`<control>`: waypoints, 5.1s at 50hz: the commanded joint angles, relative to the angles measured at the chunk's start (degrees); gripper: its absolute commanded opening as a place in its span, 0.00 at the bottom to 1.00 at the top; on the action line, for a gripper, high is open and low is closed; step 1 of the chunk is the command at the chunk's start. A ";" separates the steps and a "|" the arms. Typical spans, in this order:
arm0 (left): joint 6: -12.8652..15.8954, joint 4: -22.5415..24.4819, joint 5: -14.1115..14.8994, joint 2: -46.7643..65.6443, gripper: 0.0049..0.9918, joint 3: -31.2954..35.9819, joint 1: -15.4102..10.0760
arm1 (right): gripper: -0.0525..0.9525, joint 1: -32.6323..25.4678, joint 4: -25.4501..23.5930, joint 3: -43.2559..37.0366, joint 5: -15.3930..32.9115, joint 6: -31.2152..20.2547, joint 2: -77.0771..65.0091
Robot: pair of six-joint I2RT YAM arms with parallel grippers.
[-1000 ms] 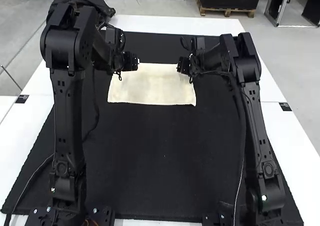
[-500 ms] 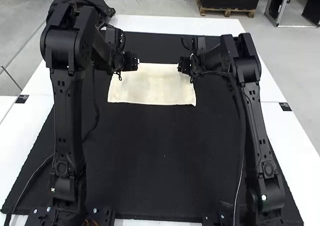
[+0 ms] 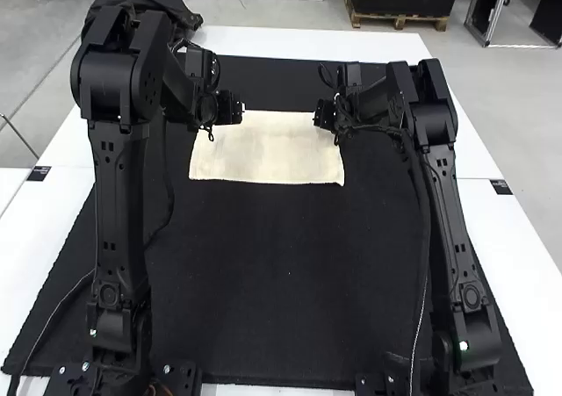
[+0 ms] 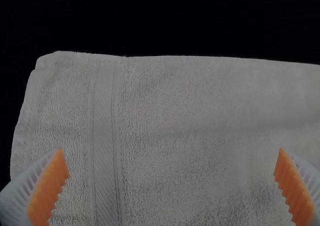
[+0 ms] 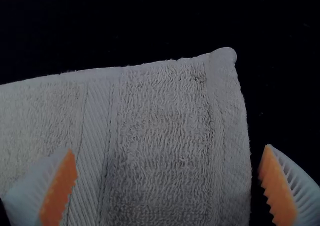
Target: Fold the towel.
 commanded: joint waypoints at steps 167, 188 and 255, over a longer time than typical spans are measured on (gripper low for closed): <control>-0.68 -6.95 4.51 23.82 0.98 27.47 8.85 | 0.04 -1.07 -7.60 0.23 -9.12 1.15 3.54; -0.41 -10.20 4.59 24.61 0.86 28.53 8.32 | 0.04 -0.81 -7.86 0.23 -9.38 1.15 3.45; -0.68 -3.25 4.42 15.91 0.02 16.40 8.93 | 0.04 -0.99 -7.51 -3.46 -8.59 0.00 -2.53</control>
